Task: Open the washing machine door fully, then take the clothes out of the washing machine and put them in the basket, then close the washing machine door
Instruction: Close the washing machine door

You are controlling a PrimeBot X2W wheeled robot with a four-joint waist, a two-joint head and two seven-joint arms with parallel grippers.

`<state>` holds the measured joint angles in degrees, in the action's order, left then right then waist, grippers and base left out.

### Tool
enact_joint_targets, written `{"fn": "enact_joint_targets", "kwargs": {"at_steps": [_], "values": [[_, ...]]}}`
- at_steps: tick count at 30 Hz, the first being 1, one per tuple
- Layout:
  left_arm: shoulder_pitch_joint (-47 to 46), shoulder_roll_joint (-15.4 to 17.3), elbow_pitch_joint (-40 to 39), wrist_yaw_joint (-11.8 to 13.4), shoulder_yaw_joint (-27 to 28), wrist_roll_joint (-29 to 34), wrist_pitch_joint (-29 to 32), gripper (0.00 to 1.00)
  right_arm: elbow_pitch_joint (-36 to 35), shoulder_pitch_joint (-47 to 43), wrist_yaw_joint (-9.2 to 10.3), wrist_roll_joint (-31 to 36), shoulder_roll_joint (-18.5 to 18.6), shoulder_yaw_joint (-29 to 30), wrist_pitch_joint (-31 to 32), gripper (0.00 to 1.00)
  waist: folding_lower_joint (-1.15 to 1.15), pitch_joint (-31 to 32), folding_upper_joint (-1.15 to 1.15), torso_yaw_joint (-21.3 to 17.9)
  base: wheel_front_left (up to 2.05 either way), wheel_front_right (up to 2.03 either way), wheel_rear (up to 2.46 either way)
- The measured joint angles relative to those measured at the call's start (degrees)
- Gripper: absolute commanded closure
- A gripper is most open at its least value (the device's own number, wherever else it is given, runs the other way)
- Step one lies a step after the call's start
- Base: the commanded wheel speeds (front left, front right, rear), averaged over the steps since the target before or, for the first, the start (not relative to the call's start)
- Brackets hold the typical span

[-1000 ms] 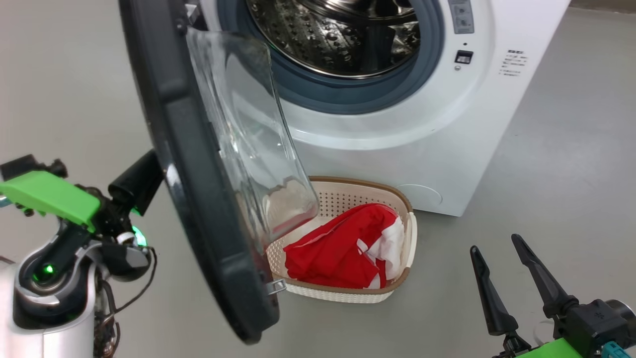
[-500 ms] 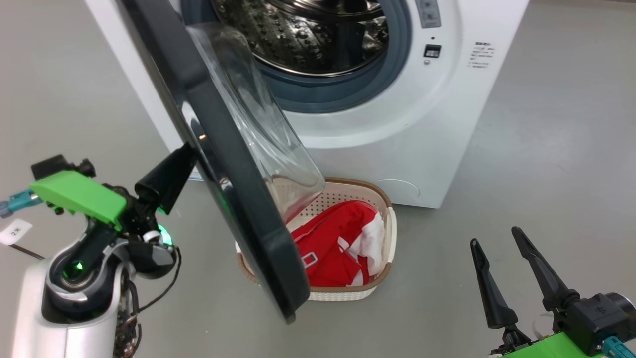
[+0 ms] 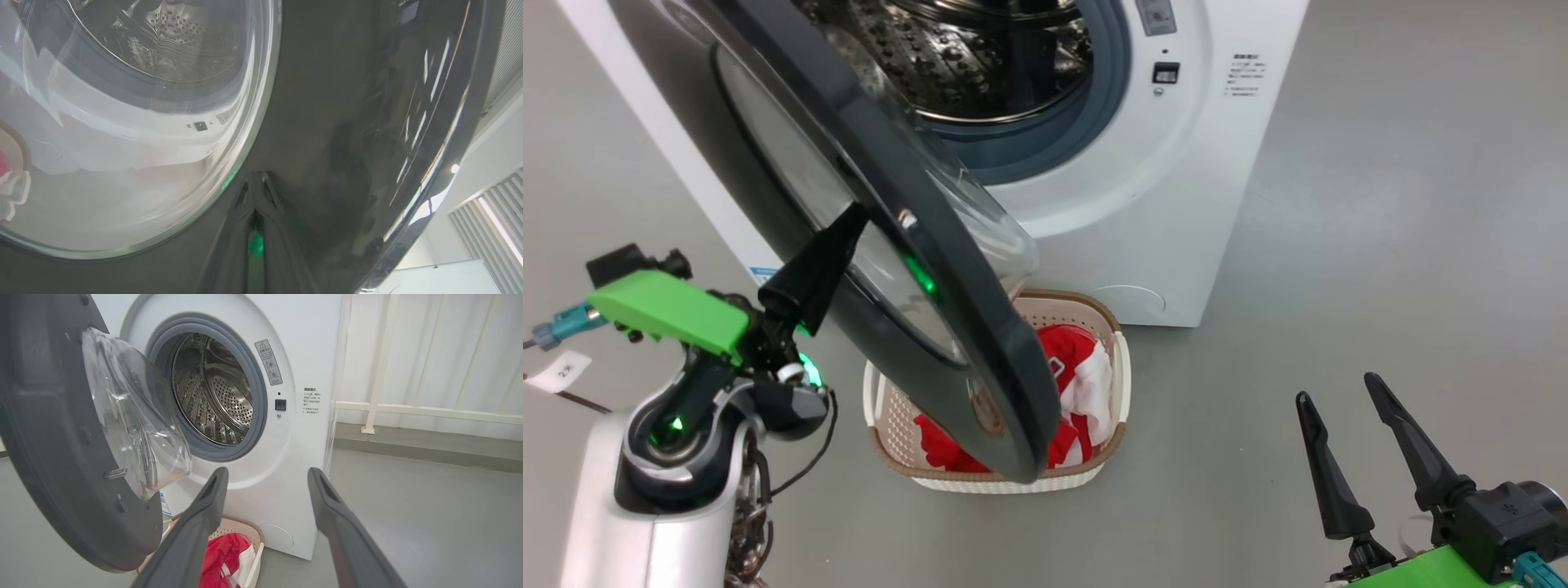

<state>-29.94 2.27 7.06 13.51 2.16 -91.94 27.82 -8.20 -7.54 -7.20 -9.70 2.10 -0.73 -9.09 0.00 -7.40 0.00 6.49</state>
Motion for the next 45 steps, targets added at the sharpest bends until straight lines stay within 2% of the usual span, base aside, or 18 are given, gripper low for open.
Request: {"fn": "enact_joint_targets", "kwargs": {"at_steps": [22, 45], "values": [[-6.8, -0.1, 4.7, -3.5, -3.9, -0.7, -6.7, 1.0, -0.1, 0.8, 0.0, 0.0, 0.0, -0.6, -0.1, 0.0, 0.0, -2.3, 0.0, -6.0, 0.0, 0.0, 0.0], [-16.9, -0.7, 12.6, -7.5, -4.2, 1.1, -10.7, 1.0, 0.1, 3.3, 0.0, 0.0, 0.0, -1.5, -1.0, 0.0, 0.0, -6.9, 0.0, -11.7, 0.0, 0.0, 0.0]]}}
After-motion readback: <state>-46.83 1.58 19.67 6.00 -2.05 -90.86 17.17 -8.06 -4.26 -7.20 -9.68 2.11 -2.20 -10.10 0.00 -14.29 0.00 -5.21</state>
